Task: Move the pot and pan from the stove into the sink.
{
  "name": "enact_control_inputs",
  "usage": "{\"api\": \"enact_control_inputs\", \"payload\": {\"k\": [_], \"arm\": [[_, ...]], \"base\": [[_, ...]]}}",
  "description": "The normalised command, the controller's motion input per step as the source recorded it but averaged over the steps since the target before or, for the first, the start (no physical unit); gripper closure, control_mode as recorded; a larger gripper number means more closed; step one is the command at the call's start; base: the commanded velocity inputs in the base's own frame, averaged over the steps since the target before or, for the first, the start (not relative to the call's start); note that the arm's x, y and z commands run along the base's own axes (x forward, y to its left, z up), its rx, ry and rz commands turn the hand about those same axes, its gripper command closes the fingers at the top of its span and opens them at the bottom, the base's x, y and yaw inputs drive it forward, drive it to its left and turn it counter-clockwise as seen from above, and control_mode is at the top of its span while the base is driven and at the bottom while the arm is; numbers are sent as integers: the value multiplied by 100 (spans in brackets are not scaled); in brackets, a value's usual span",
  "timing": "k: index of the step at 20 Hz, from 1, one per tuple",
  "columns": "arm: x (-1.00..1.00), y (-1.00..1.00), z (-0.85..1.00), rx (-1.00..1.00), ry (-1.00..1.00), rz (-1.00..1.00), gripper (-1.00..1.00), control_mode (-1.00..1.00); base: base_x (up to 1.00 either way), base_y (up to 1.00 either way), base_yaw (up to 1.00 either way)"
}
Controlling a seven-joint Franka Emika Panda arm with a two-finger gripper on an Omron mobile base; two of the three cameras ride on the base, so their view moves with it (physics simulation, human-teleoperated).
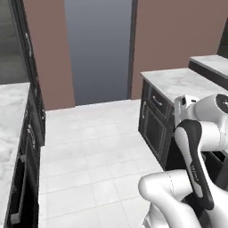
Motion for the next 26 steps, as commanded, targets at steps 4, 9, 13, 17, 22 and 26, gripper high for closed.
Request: {"api": "enact_control_inputs", "payload": {"k": [4, 9, 13, 17, 22, 26], "arm": [[0, 0, 0, 0, 0, 0, -100, 100], [0, 0, 0, 0, 0, 0, -100, 100], [0, 0, 0, 0, 0, 0, -100, 100], [0, 0, 0, 0, 0, 0, -100, 100], [0, 0, 0, 0, 0, 0, -100, 100], [0, 0, 0, 0, 0, 0, -100, 100]], "base": [[0, -1, -48], [0, 0, -47], [0, -2, -45], [0, -2, -44], [-3, -1, -41], [-17, -3, -36]]}}
